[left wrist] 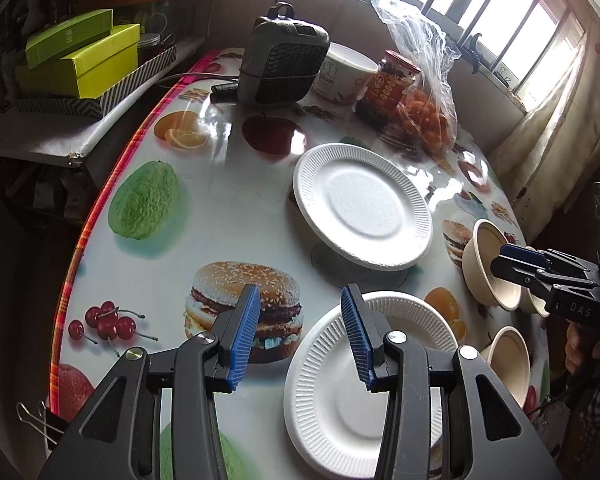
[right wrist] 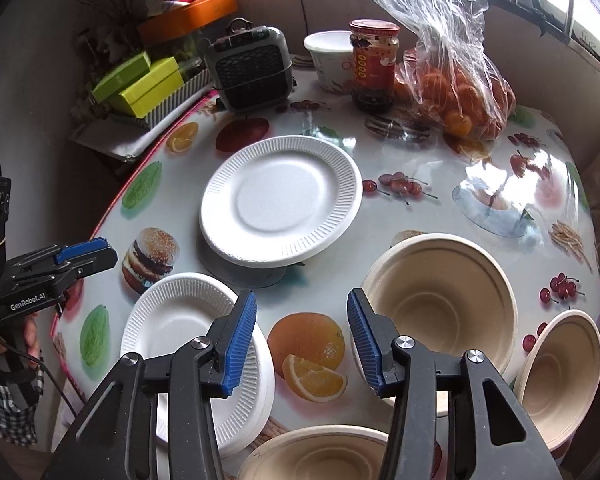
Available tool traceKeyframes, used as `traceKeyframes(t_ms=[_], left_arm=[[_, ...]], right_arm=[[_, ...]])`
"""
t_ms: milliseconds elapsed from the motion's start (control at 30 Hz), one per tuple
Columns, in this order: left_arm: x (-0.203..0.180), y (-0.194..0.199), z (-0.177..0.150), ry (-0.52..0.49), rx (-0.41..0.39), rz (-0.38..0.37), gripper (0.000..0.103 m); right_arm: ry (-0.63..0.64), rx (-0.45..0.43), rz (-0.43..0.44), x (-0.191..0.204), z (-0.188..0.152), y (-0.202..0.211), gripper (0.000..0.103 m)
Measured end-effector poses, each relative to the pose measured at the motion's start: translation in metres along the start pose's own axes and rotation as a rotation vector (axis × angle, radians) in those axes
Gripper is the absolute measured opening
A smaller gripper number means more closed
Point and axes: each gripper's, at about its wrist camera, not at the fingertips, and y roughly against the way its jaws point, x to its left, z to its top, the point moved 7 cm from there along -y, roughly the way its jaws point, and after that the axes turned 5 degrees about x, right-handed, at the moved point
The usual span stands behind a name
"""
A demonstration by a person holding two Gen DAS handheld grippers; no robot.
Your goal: Organize plates and bowls
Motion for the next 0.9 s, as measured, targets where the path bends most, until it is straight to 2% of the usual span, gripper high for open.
traceKeyframes(t_ms=[200,333,600,733,900], left_arm=[[0.0,-0.011,0.035,0.003,-0.019,-0.01,0.043],[0.004,-0.029,0.051,0.036,0.008,-0.026,0.043],[0.007,-0.062,0.065,0.048,0.046,-0.014,0.043],[0.007,-0.075,0.069,0.05,0.069,-0.024,0.043],[0.008,-0.086,0.071,0.065,0.092,-0.032,0.043]], right_arm=[[-0.021,-0.017,-0.014,-0.016,0.034,-0.009,0.053],[-0.056,-0.006,-0.015,-0.029,0.053,-0.026,0.053],[-0.116,0.06,0.031,-0.048,0.076,-0.066,0.053],[-0.132,0.084,0.027,-0.055,0.083,-0.083,0.053],[-0.129,0.106,0.063,-0.053,0.085,-0.098,0.049]])
